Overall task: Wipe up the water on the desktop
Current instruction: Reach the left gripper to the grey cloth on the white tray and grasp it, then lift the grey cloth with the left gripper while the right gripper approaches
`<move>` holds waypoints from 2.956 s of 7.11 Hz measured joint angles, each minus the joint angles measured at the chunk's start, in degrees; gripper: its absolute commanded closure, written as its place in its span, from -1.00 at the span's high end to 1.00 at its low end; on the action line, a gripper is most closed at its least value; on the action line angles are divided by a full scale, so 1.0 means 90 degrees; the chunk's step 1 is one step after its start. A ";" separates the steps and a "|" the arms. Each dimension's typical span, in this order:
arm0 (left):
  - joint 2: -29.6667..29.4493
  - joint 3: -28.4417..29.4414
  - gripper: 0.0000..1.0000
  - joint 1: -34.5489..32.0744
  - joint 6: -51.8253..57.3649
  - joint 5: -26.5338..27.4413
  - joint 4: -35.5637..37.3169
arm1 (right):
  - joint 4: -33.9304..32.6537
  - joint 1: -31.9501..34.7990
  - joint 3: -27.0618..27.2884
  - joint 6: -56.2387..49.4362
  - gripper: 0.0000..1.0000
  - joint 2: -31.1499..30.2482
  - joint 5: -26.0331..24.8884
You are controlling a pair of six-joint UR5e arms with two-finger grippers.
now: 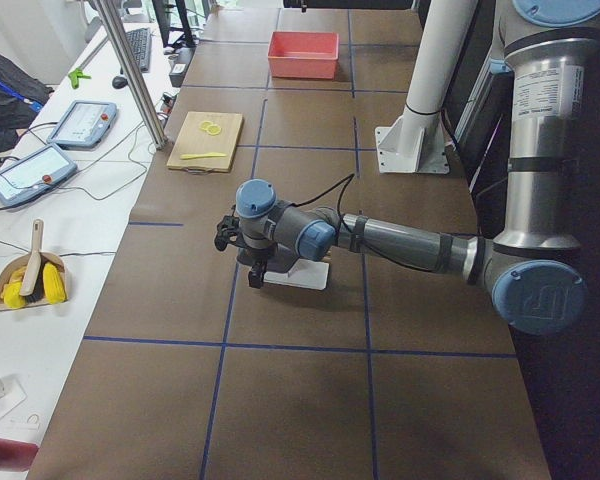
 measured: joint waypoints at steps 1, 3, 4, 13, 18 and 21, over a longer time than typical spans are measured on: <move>-0.0060 -0.0040 1.00 0.0245 -0.0446 0.0125 -0.0074 | 0.0001 -0.0002 -0.0004 0.0005 1.00 0.0001 0.0001; -0.0185 -0.0081 0.00 0.0523 -0.0907 0.0310 -0.0109 | 0.0000 -0.0004 -0.0003 0.0007 1.00 0.0002 0.0006; -0.0220 -0.0090 -0.50 0.0573 -0.0983 0.0336 -0.0110 | 0.0000 -0.0005 0.0000 0.0007 1.00 0.0002 0.0004; -0.0311 -0.0465 -0.95 0.0590 -0.2089 0.0331 0.0087 | 0.0010 -0.0005 0.0124 0.0005 0.99 0.0007 0.0065; -0.1724 -0.0683 -0.88 0.1071 -0.7976 0.0358 0.0159 | 0.1348 -0.0516 0.0453 -0.0212 0.98 0.0132 0.0170; -0.2792 -0.0677 -0.87 0.1880 -1.0089 0.0945 0.0284 | 0.1979 -0.1743 0.0436 -0.0056 0.98 0.1075 0.0156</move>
